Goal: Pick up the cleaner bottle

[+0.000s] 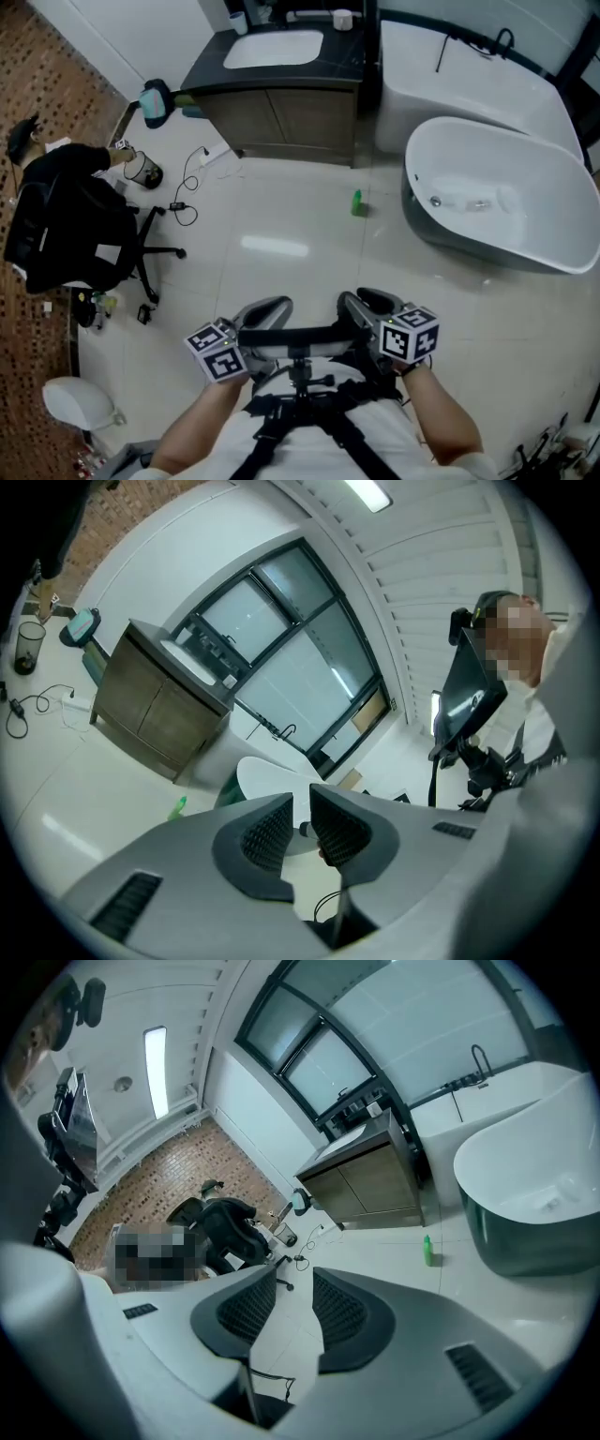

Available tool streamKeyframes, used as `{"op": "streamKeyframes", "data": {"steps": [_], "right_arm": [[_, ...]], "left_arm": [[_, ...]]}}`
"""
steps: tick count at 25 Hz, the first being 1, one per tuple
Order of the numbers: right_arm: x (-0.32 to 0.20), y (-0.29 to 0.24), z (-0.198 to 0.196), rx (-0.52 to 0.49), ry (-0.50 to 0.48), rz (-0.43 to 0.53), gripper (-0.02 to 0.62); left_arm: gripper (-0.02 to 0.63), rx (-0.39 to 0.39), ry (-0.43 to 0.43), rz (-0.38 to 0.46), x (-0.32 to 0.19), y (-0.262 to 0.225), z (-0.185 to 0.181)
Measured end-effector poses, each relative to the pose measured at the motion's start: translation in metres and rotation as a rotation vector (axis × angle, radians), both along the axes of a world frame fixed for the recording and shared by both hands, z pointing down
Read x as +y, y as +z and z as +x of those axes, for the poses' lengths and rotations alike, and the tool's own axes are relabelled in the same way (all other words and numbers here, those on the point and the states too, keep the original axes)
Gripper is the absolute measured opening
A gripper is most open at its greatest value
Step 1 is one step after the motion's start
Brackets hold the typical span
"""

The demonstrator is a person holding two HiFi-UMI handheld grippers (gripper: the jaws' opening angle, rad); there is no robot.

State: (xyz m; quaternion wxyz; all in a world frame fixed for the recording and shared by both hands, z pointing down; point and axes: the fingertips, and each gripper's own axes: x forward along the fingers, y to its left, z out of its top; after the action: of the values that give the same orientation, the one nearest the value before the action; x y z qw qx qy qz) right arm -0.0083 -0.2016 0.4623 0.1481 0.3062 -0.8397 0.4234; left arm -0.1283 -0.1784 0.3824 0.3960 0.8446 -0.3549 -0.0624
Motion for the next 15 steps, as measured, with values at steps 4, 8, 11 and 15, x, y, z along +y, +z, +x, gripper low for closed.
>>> {"op": "streamKeyframes", "data": {"steps": [4,8,11,15], "right_arm": [[-0.033,0.005,0.016,0.003,-0.012,-0.02,0.13],[-0.057,0.006,0.019,0.004,-0.023,-0.028,0.13],[-0.064,0.004,0.012,-0.006,-0.019,-0.037,0.13],[-0.071,0.002,0.005,-0.002,0.022,-0.041,0.13]], "left_arm": [[0.048,-0.006,0.007,0.018,-0.04,-0.002,0.018],[0.048,-0.013,-0.001,0.01,-0.066,0.001,0.024],[0.048,0.015,0.024,-0.001,-0.075,0.002,0.027],[0.048,0.029,0.076,-0.018,-0.088,0.006,0.028]]}}
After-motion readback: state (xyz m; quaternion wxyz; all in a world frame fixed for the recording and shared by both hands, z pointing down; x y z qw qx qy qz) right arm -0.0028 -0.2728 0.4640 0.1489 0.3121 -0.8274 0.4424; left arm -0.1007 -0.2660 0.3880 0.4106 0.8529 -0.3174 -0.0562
